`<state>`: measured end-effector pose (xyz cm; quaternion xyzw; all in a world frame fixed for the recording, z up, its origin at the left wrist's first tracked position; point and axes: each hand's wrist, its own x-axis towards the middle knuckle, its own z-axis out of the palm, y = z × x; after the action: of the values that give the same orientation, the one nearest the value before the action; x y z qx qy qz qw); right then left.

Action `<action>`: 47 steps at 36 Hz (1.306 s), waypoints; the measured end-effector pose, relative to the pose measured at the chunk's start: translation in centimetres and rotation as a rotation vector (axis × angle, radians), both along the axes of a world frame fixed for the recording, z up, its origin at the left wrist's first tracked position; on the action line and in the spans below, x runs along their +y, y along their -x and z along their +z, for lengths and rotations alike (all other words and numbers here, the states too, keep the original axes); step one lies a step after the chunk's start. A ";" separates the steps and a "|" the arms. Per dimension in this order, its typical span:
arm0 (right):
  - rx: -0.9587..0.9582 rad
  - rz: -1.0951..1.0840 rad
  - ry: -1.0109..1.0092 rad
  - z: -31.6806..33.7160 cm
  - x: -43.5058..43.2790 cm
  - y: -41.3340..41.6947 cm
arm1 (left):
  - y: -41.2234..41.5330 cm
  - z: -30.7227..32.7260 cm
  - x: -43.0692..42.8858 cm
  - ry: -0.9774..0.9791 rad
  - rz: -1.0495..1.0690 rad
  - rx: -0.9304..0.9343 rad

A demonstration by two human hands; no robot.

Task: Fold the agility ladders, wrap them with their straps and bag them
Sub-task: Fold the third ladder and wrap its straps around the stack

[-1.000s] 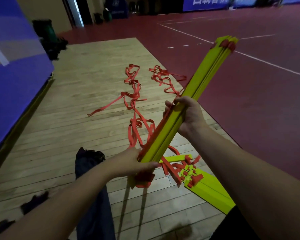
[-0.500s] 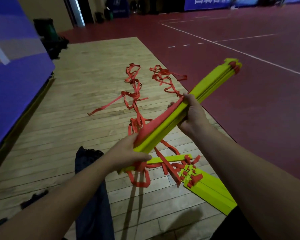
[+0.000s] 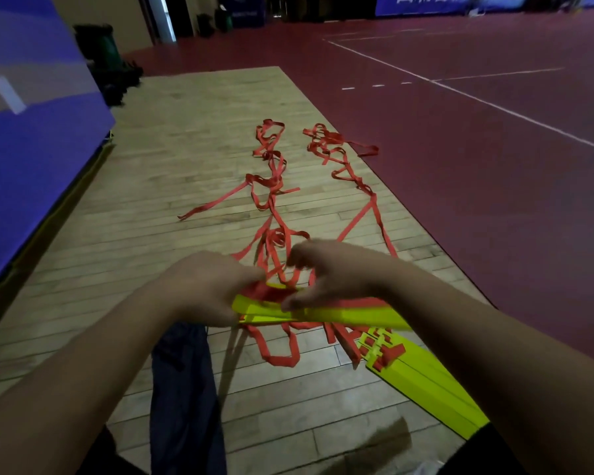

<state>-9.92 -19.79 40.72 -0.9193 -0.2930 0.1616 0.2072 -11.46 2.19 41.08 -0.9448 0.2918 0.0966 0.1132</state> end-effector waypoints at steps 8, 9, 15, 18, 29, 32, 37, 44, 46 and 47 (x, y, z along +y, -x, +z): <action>0.640 -0.014 0.021 -2.4 1.0 0.1 | 2.0 0.0 -1.2 -0.017 -0.158 0.016; 0.755 -0.006 0.018 -2.7 1.0 0.3 | 2.0 0.2 -1.1 -0.002 -0.161 0.011; 0.794 -0.037 -0.063 -2.6 0.9 0.5 | 1.6 0.5 -0.2 0.100 -0.202 -0.071; 0.764 -0.028 -0.008 -1.7 0.3 -0.1 | 1.3 0.7 -0.5 0.115 -0.213 -0.063; 0.829 -0.073 0.097 0.3 -3.5 -1.0 | 0.6 2.9 0.6 0.345 -0.065 0.150; 0.841 -0.078 0.096 0.4 -3.9 -1.1 | 0.8 3.4 0.6 0.353 -0.095 0.107; 0.872 -0.113 0.136 0.4 -4.1 -1.0 | 0.5 3.8 1.9 0.439 -0.238 -0.180; 0.864 -0.103 0.147 0.3 -3.8 -1.3 | 0.8 3.8 2.5 0.636 -0.239 0.010; 0.897 -0.077 0.123 0.4 -3.9 -1.2 | 0.4 3.6 3.2 0.673 -0.145 0.038; 0.914 -0.064 0.096 0.5 -4.0 -1.0 | 0.1 3.3 3.8 0.704 -0.109 0.038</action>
<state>-8.90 -23.75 41.26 -0.7707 -0.1352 0.5576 0.2771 -11.61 5.94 44.42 -0.9071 0.3590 0.0015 -0.2198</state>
